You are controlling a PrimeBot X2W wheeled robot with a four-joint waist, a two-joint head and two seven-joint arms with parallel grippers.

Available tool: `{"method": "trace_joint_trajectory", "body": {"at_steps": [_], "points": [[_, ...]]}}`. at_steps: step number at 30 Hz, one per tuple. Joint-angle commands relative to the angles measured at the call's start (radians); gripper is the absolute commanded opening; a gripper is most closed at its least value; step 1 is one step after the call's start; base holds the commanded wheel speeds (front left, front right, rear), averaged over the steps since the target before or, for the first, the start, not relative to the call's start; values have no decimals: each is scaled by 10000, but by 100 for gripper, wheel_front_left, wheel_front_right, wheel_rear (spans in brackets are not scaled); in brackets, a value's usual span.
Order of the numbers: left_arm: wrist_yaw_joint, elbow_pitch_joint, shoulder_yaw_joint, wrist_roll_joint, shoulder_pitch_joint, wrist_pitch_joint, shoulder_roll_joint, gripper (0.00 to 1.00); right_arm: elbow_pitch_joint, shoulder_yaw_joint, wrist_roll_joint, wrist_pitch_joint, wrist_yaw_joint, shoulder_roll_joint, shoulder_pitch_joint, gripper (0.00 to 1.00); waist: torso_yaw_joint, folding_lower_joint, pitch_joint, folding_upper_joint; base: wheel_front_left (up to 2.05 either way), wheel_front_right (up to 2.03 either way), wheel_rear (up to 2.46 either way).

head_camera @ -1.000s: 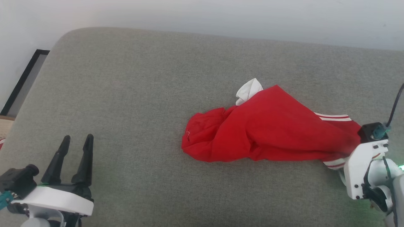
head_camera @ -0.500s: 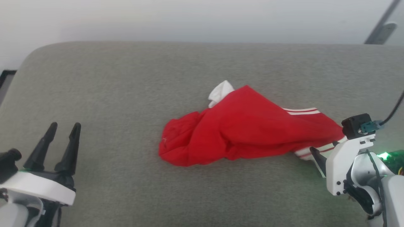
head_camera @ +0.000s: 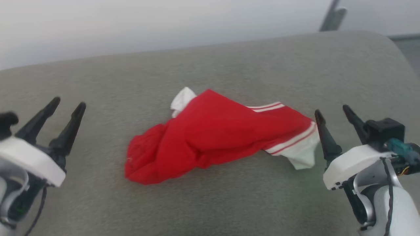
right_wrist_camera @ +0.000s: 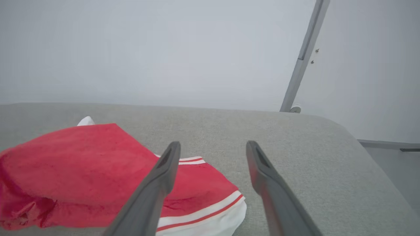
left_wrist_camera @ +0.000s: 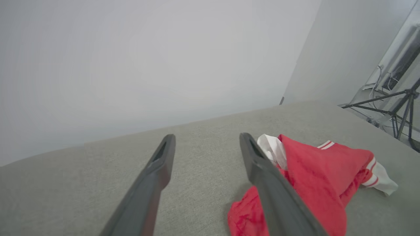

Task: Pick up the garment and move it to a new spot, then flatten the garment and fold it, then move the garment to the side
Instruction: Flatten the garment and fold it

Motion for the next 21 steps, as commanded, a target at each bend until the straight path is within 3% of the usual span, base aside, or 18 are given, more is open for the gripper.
{"method": "trace_joint_trajectory", "body": {"at_steps": [1,7,21], "points": [[-16,-82,-125,-123,-287,203,148,100,80,-83,-164,-400,-7,126,71,100,-410,0,204,0,0,0,0],[-16,-169,-914,-671,-1456,1508,706,100,627,-223,-390,-1781,-7,388,-71,100,-1115,0,714,0,0,0,0],[-16,205,-3181,-1685,-4212,4343,1350,100,1940,872,719,-3173,-7,385,-785,100,-2259,0,2063,0,0,0,0]]}}
